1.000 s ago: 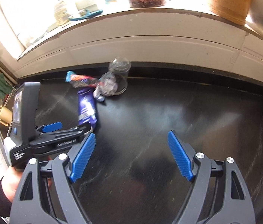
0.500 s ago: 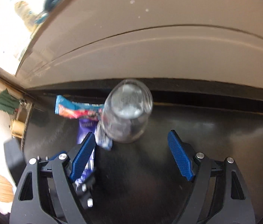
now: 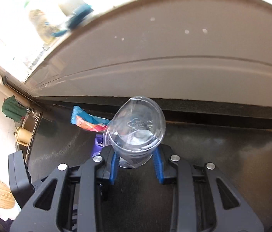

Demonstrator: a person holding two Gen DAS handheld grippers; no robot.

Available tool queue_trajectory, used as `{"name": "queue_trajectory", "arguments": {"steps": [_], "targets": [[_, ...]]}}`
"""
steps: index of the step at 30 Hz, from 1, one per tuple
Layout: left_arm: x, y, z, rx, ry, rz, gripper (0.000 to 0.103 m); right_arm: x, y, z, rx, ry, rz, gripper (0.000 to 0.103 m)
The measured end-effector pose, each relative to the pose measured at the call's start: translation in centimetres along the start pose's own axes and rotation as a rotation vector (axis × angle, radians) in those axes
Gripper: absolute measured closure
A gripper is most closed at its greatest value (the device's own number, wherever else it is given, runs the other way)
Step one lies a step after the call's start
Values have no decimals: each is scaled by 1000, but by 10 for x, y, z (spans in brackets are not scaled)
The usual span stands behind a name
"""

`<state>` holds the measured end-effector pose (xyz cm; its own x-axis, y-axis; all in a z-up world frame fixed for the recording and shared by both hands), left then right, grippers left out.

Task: Collect trash
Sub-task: 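Grasp the blue toothpaste tube with the left tool while the right tool grasps the clear cup, then carry toothpaste tube and clear cup to the bin and open both tools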

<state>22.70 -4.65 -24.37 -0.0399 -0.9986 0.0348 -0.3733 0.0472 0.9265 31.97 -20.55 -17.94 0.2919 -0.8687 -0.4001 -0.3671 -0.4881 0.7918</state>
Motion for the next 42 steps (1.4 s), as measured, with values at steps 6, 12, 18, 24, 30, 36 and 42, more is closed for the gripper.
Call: {"name": "queue_trajectory", "arguments": {"steps": [6, 12, 18, 24, 30, 36, 42], "targets": [[-4, 44, 23, 36, 1, -1, 51, -14, 45, 36, 25, 19, 31, 72], [-11, 85, 65, 56, 12, -2, 51, -28, 73, 92, 14, 22, 49, 72], [0, 95, 110, 63, 24, -5, 51, -39, 94, 153, -15, 27, 69, 72], [-7, 116, 136, 74, 33, -12, 51, -58, 102, 193, -31, 31, 74, 72], [-30, 137, 152, 102, 64, -32, 51, -91, 101, 204, -36, 83, 62, 72], [-76, 165, 182, 138, 168, -86, 51, -161, 75, 214, -97, 219, -13, 72], [-150, 199, 250, 143, 355, -196, 51, -267, 33, 243, -205, 426, -146, 72]]}}
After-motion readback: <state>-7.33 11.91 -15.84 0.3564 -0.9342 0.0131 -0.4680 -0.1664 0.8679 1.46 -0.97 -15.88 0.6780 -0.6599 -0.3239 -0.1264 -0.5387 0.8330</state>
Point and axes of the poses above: each gripper's, at about its wrist camera, not at the fingertips, and y roughly against the way its jaws point, x to its right, z to its underside, the point moved 7 cm from there along -y, roughly the way its jaws point, and after that the axes turned 2 degrees about -x, right-handed, at the moved point
